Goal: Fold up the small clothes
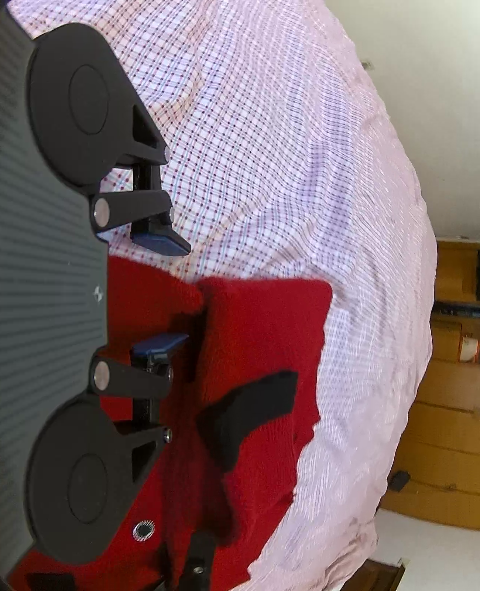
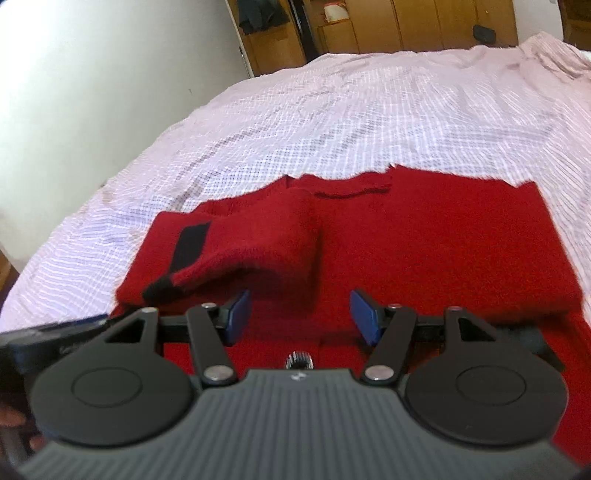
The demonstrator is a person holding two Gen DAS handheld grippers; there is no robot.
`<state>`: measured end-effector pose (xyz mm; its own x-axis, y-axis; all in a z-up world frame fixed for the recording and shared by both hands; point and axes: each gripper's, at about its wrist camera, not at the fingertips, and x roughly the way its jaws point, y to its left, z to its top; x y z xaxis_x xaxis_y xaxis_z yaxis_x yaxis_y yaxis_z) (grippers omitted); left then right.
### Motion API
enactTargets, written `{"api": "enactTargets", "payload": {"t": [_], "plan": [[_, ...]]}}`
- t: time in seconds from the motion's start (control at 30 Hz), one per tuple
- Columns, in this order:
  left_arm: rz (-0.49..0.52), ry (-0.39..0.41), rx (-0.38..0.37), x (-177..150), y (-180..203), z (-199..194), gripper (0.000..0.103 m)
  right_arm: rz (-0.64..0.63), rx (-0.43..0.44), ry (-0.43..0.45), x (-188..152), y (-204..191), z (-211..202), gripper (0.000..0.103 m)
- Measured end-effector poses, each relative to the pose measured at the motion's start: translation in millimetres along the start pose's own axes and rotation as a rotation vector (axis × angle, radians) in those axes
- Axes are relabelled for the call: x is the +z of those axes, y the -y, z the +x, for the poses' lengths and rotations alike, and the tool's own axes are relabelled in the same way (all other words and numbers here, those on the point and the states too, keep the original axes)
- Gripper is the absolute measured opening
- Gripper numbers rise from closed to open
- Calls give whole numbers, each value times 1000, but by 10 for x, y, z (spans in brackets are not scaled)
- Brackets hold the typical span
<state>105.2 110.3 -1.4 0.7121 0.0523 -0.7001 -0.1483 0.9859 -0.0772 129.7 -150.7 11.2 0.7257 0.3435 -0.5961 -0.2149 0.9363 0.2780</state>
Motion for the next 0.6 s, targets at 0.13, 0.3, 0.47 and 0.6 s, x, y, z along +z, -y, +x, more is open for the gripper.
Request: {"api": "enactTargets", "payload": {"t": [0.13, 0.3, 0.47, 0.6], "plan": [[-21, 11, 20, 3, -68, 140, 52, -2, 22, 27, 54, -52, 226, 63], [-67, 7, 8, 16, -149, 224, 53, -13, 2, 59, 112, -92, 433, 14], [-40, 15, 21, -33, -121, 273, 57, 65, -54, 196, 136, 100, 72, 14], [-18, 15, 44, -36, -57, 308, 59, 162, -97, 232, 42, 348, -99, 14]]}}
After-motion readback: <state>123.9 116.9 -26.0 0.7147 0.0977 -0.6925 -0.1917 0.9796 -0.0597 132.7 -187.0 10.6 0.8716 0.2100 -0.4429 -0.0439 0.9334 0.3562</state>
